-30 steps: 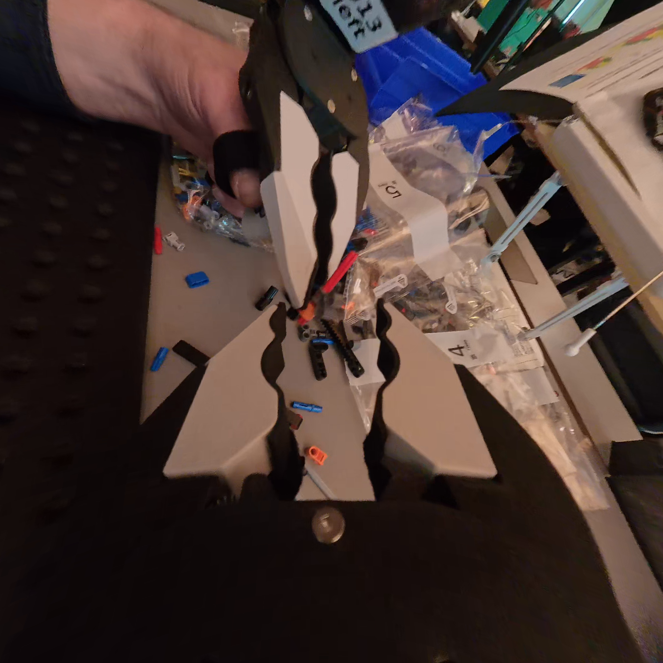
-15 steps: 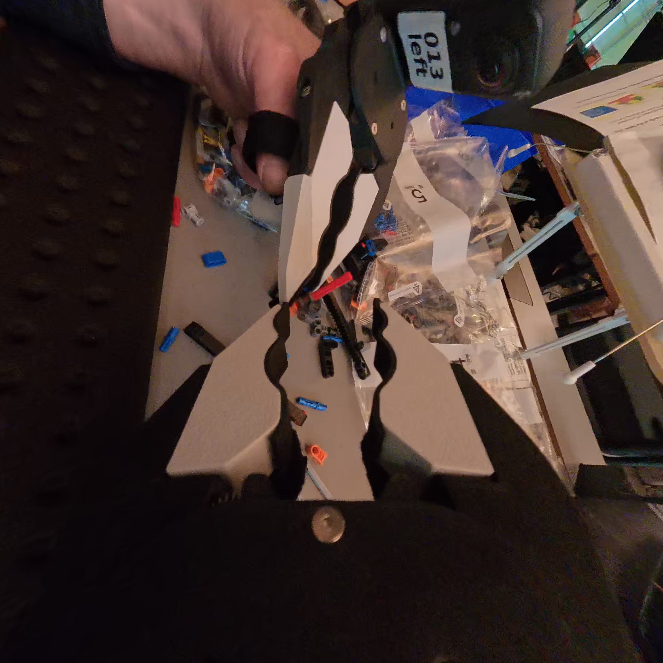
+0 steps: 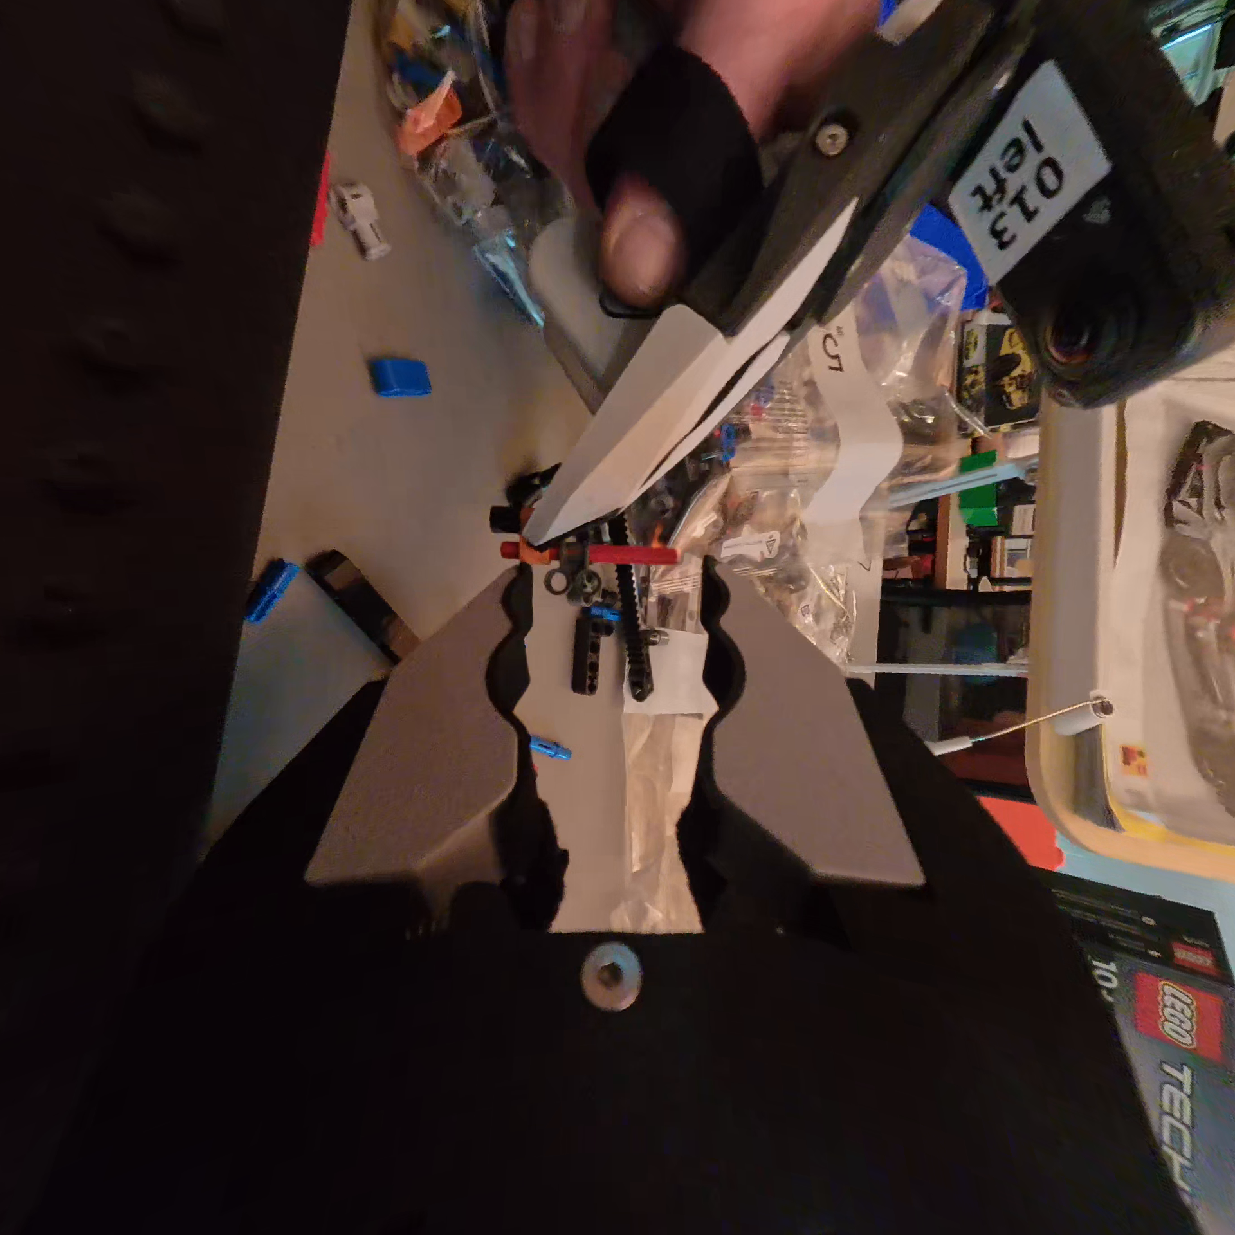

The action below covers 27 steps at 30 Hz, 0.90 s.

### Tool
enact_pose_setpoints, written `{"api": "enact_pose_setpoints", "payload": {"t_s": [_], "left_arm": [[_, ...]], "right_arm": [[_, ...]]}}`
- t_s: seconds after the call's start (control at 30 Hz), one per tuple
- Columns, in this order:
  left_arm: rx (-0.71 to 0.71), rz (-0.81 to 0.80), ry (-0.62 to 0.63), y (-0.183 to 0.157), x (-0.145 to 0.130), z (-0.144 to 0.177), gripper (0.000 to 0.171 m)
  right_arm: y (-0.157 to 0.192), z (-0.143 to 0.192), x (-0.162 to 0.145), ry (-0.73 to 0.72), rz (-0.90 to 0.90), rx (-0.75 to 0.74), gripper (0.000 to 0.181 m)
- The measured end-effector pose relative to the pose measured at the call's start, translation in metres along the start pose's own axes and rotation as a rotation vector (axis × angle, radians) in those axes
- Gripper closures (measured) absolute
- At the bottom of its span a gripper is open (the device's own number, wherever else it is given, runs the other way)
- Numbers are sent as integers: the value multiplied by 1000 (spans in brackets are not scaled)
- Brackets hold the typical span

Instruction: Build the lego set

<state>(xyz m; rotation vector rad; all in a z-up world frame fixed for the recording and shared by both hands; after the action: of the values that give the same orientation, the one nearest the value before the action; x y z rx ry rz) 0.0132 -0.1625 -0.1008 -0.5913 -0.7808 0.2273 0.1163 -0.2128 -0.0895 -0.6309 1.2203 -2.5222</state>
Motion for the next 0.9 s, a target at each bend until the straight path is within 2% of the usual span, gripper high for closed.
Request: {"api": "enact_pose_setpoints", "payload": {"t_s": [0.07, 0.2, 0.67, 0.7, 0.73, 0.9], "left_arm": [[-29, -7, 15, -3, 0, -3, 165], [1, -7, 55, 0, -3, -5, 165], [6, -17, 21, -1, 0, -6, 164], [-5, -23, 18, -2, 1, -5, 164], [-12, -32, 15, -3, 1, -6, 165], [-2, -36, 14, -3, 1, -5, 165]], "right_arm": [[4, -4, 0, 38, 29, 3, 135], [12, -9, 4, 83, 97, -6, 140], [7, -13, 3, 181, -4, 8, 144], [5, -11, 2, 189, -18, -7, 165], [3, -9, 2, 184, -24, -11, 169], [4, -11, -1, 183, -80, 43, 169]]}}
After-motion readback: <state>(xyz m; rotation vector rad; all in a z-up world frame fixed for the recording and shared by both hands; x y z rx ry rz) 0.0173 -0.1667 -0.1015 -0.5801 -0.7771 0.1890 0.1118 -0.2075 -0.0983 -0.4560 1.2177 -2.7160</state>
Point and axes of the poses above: each gripper's, where its closed fingertips meet, z back along the fingers, x out of its top, y = z × x across the jaws, the point moved 8 cm from there along z, back along the fingers, and after that the axes turned 5 degrees about y, right-handed, at the moved point
